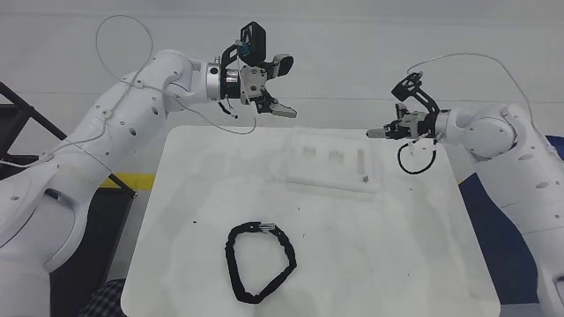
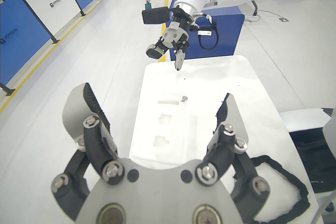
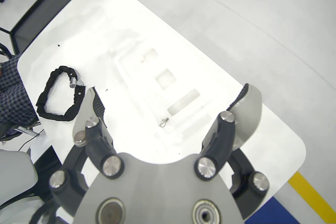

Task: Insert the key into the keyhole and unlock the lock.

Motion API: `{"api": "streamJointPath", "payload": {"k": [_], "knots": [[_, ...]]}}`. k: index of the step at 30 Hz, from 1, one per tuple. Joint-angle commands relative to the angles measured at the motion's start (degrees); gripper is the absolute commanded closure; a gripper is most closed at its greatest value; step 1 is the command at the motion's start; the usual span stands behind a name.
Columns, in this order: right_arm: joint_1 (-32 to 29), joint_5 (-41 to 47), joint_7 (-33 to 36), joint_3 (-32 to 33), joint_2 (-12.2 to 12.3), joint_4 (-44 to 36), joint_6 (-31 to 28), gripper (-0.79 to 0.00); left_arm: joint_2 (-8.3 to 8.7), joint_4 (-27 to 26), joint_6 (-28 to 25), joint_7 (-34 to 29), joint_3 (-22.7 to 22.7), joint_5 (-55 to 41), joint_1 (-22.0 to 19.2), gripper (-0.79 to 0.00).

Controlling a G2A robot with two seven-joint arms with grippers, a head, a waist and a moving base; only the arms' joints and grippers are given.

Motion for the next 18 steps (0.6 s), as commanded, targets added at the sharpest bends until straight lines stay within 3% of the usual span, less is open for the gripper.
{"api": "streamJointPath", "payload": {"k": [1,11,18], "knots": [[0.4,0.1,2.6,-1.1,-0.3,0.3,4.5,-0.785,0.0,0.0,0.0,0.0,0.0,0.0,0.0,-0.785],[0.5,1.4,9.4,-5.4,-2.3,0.9,23.7,-0.785,0.0,0.0,0.0,0.0,0.0,0.0,0.0,-0.785],[-0.7,0.9,8.1,-7.8,-3.4,1.0,27.4,-0.785,0.0,0.0,0.0,0.0,0.0,0.0,0.0,-0.785]]}}
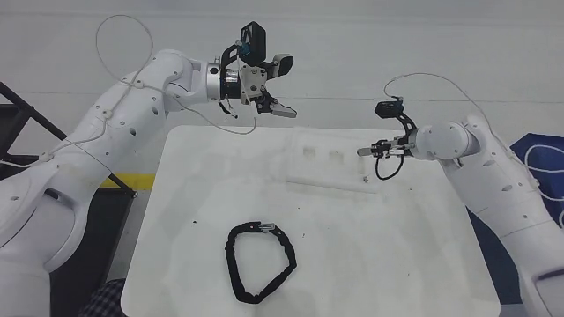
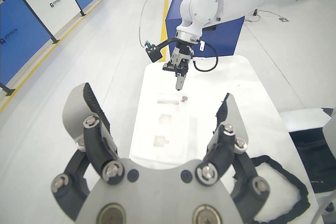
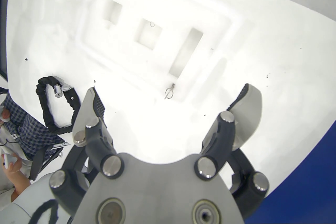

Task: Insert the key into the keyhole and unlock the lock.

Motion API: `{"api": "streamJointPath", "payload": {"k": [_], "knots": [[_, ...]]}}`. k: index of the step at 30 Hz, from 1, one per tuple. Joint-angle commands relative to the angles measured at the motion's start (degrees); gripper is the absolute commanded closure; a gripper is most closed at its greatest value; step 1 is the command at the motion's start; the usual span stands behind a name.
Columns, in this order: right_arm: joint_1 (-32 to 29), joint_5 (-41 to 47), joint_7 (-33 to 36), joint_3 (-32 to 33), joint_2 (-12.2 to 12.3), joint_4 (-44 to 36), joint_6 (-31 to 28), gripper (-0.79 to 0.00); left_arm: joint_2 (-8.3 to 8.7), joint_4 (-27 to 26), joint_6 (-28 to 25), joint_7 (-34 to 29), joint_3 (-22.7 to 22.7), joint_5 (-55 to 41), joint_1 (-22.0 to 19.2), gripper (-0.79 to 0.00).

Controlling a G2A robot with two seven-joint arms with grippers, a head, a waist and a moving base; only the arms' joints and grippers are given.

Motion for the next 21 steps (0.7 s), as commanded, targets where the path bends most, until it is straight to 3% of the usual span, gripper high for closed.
{"api": "streamJointPath", "payload": {"k": [1,21], "knots": [[-0.4,0.3,-0.5,-0.6,-0.3,0.4,0.4,-0.785,0.0,0.0,0.0,0.0,0.0,0.0,0.0,-0.785],[-0.4,0.1,1.3,-1.7,-0.9,1.4,0.0,-0.785,0.0,0.0,0.0,0.0,0.0,0.0,0.0,-0.785]]}}
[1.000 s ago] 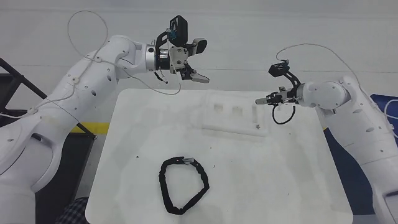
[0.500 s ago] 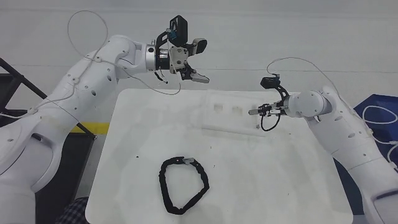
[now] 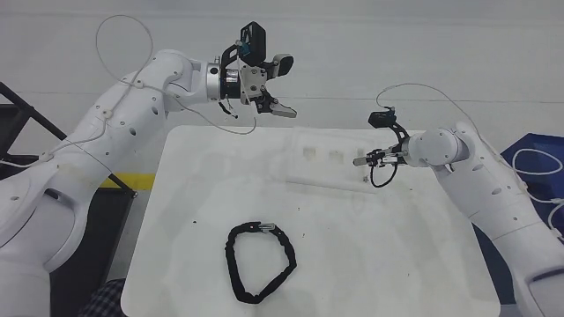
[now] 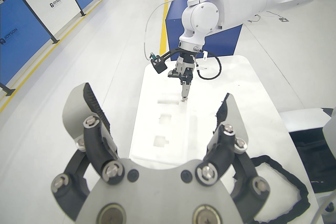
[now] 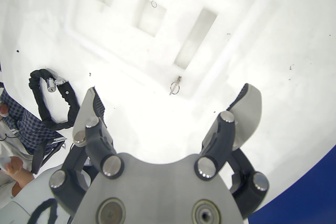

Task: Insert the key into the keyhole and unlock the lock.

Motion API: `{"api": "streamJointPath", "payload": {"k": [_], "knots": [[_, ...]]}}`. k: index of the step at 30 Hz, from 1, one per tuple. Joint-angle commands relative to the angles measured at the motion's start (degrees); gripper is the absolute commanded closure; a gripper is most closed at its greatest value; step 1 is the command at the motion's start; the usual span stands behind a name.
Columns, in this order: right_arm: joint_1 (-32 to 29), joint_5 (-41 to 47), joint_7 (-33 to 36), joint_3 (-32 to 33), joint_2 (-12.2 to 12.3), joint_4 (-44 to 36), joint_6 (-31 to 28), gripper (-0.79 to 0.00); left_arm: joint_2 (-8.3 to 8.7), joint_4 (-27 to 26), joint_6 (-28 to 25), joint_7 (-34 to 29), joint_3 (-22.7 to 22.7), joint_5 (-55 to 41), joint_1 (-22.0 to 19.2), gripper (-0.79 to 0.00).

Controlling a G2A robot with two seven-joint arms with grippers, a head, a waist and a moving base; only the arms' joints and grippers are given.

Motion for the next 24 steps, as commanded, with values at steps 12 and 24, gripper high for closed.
{"api": "streamJointPath", "payload": {"k": [12,24], "knots": [[-5.8,-9.2,1.2,-0.6,1.0,-12.0,9.5,-0.785,0.0,0.0,0.0,0.0,0.0,0.0,0.0,-0.785],[-9.8,-11.3,-1.3,0.0,1.0,-13.7,11.6,-0.594,0.0,0.0,0.0,0.0,0.0,0.0,0.0,-0.785]]}}
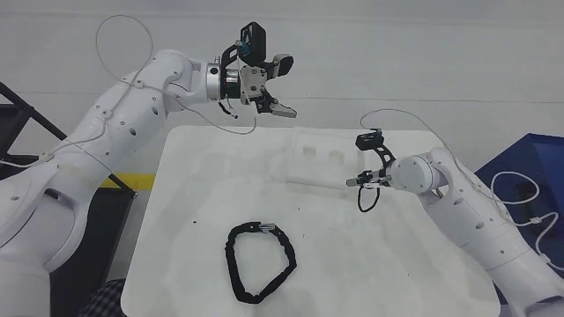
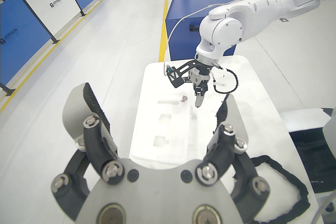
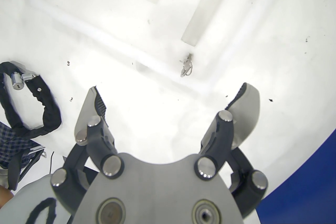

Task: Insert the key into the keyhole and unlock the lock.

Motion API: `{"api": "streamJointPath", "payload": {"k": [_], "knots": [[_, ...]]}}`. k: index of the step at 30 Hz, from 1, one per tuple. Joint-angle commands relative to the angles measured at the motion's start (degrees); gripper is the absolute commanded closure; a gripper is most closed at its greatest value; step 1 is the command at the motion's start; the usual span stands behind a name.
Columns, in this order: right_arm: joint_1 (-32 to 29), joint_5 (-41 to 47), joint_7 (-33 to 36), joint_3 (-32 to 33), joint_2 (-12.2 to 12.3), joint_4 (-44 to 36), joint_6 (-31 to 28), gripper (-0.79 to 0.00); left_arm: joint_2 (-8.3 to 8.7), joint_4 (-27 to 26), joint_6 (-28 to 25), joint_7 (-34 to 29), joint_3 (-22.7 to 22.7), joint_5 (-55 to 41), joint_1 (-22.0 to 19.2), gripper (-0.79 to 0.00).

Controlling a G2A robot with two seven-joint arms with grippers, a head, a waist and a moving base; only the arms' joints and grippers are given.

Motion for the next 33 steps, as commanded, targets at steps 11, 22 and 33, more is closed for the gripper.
{"api": "streamJointPath", "payload": {"k": [11,22,33], "knots": [[1.7,-1.5,-2.4,-2.5,-2.1,4.6,3.1,-0.36,0.0,0.0,0.0,0.0,0.0,0.0,0.0,-0.785],[2.5,-3.0,-3.4,-3.6,-3.8,7.2,6.3,-0.32,0.0,0.0,0.0,0.0,0.0,0.0,0.0,-0.785],[3.3,-3.6,-3.4,-4.7,-5.4,10.1,7.6,-0.215,0.0,0.0,0.0,0.0,0.0,0.0,0.0,-0.785]]}}
